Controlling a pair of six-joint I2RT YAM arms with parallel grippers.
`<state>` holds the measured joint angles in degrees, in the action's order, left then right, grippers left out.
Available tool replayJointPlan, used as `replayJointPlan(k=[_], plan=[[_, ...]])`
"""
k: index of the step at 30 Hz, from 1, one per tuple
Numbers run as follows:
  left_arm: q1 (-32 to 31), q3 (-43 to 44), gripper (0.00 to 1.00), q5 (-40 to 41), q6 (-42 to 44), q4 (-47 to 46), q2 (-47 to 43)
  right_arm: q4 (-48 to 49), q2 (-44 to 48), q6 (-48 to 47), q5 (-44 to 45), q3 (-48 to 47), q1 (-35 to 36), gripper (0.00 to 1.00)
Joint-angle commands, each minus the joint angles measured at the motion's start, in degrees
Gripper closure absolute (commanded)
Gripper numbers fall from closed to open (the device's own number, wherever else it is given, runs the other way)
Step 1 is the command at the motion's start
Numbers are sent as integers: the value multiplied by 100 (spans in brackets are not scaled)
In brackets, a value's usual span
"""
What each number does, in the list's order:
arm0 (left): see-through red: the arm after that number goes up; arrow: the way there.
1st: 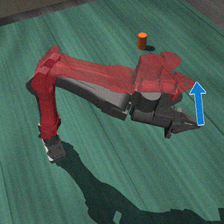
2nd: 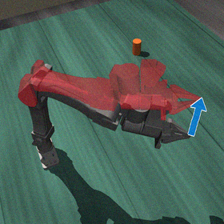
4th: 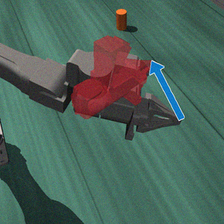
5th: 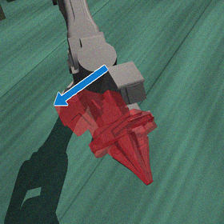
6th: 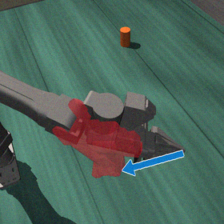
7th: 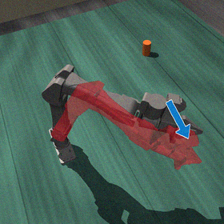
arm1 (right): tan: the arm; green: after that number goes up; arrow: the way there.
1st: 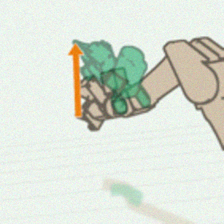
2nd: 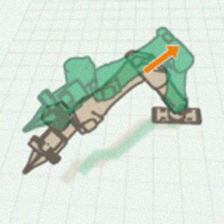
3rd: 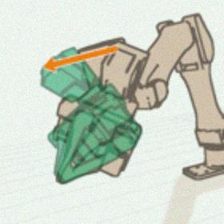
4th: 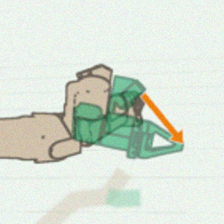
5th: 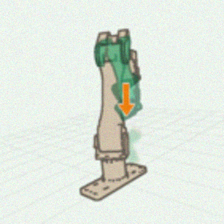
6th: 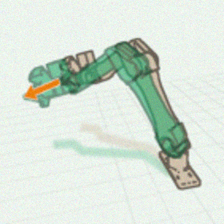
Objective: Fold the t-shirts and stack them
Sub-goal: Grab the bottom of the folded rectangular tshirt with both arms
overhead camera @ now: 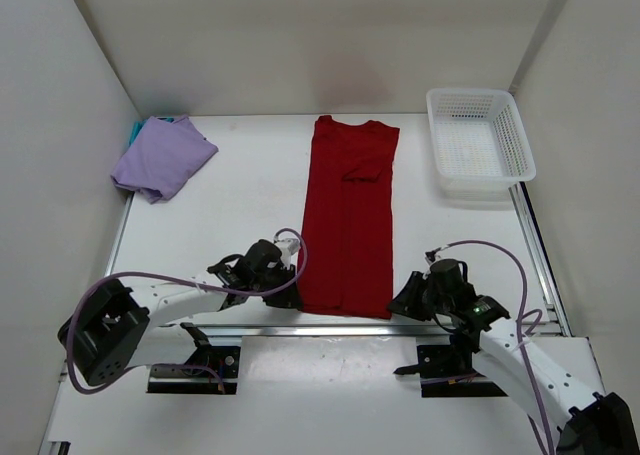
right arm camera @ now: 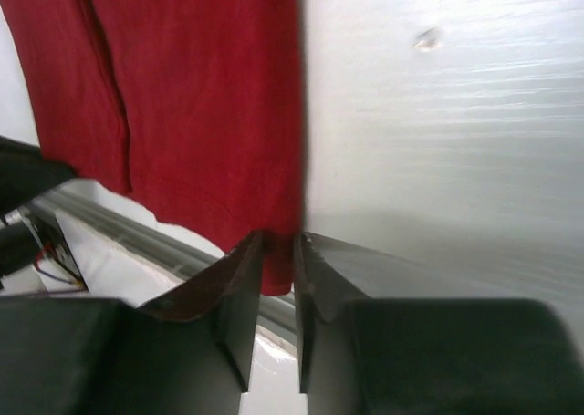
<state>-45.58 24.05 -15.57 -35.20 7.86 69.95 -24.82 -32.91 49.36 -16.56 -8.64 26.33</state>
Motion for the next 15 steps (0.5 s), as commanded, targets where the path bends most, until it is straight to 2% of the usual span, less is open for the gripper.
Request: replayJointPlan(k=[1,3,4,6,9,12,13,15], plan=[[-12,-128,84,-157,-171,-276,-139,231,-110,12,-137,-6,179,84],[14,-120,94,-139,-233,-250,-227,337,-163,73,-260,29,241,100],[6,-129,100,-174,-233,-163,-341,285,-111,82,-252,3,285,100],[58,-217,100,-253,-251,117,-543,6,46,143,-147,-102,503,100],[-64,-235,100,-315,-320,924,-1446,-750,495,599,-50,-409,1163,100],[302,-182,100,-533,-374,1630,-2247,-1287,908,996,406,-804,1884,100],[574,1,100,-561,-295,1727,-2310,-1245,848,901,599,-910,1963,100],[883,380,100,-614,-164,1693,-2084,-1097,427,114,497,-1261,1544,100]])
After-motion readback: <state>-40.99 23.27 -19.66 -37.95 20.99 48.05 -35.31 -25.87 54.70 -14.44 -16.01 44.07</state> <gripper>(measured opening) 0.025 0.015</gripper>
